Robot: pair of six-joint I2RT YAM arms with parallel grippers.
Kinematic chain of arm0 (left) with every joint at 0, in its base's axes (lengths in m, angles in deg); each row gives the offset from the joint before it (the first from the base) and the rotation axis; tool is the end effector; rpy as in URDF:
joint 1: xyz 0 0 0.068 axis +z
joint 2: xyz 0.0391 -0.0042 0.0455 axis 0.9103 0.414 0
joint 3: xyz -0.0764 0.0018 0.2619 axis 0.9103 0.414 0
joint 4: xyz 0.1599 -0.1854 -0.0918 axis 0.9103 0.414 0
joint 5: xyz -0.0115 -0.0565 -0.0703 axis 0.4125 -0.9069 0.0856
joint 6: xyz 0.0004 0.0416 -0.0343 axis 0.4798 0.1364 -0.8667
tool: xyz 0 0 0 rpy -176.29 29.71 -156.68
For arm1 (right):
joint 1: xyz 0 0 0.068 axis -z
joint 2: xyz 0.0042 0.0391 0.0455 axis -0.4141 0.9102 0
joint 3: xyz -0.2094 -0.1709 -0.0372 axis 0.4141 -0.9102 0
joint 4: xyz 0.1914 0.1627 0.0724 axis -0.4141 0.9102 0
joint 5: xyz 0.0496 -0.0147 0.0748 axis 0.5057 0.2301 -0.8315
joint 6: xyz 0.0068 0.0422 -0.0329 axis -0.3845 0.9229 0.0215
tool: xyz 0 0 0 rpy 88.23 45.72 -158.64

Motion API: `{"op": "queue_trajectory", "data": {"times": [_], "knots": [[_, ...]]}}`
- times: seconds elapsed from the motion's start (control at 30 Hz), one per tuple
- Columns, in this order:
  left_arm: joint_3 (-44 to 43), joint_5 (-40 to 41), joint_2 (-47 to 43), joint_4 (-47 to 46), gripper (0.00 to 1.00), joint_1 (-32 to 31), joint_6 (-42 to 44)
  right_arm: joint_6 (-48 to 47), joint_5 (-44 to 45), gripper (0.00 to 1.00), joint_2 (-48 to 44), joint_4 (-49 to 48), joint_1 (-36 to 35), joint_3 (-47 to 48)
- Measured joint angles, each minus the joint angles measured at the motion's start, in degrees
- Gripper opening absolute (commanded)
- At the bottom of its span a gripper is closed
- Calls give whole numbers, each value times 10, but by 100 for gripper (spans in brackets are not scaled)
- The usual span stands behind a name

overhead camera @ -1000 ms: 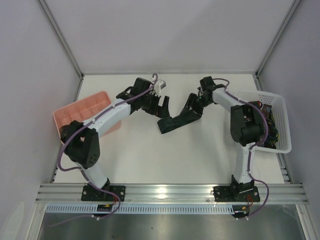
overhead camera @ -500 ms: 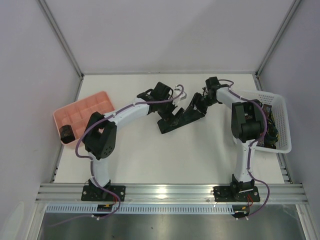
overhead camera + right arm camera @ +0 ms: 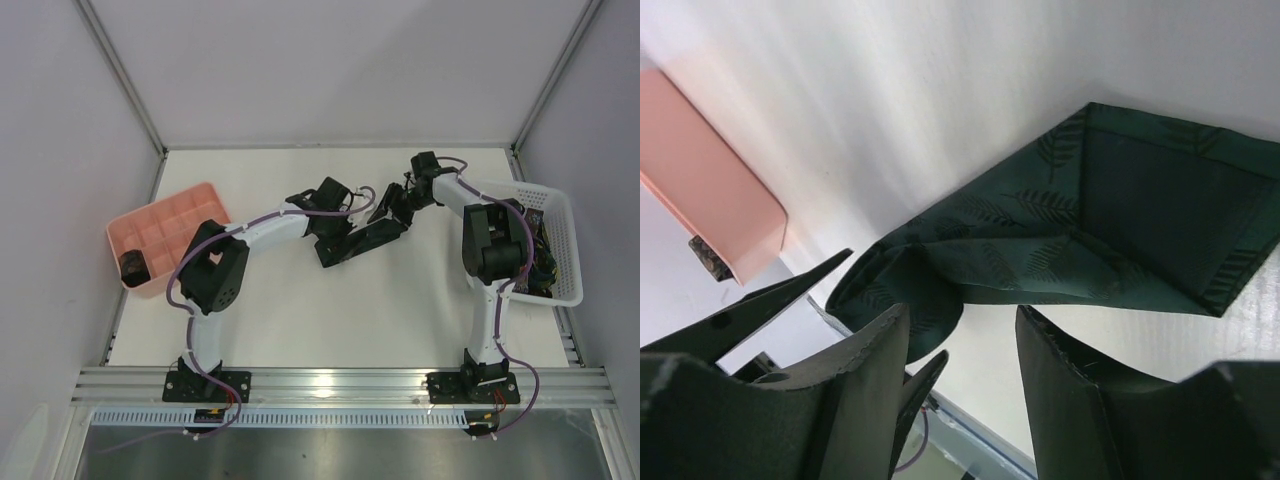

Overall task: Roll the ties
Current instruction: Roll the tie

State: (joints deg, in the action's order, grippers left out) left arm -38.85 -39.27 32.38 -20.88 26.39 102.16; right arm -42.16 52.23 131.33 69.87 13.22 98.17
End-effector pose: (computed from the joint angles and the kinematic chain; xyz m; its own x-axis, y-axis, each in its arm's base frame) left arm 0.3329 -0.2788 0.1955 -0.4458 0.7043 -0.5525 0.8429 0.5381 0.0058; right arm 0.4305 0.1066 0.1664 -0.9547 0.2958 0.0317 0.2449 0.7211 0.6481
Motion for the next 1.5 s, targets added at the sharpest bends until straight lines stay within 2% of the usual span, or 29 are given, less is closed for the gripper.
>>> {"op": "queue_trajectory", "data": {"times": [0.4,0.6,0.7,0.77,0.83,1.03,1.23,1.5], "knots": [[7,29,19,-20,96,-1,0,7,-4,49,6,-3,-24,21],[7,25,44,-17,91,-1,0,18,-3,40,21,-4,-34,33],[7,23,45,-17,82,-1,0,24,3,33,28,-5,-38,33],[7,23,45,-17,70,-1,-1,30,11,27,34,-5,-40,33],[7,24,45,-17,61,-1,0,33,22,25,40,-4,-41,33],[7,25,45,-16,60,0,0,37,64,23,57,5,-41,33],[22,24,36,-29,57,0,0,45,75,22,60,16,-40,36],[63,18,1,-42,57,0,2,44,79,22,62,24,-37,40]]}}
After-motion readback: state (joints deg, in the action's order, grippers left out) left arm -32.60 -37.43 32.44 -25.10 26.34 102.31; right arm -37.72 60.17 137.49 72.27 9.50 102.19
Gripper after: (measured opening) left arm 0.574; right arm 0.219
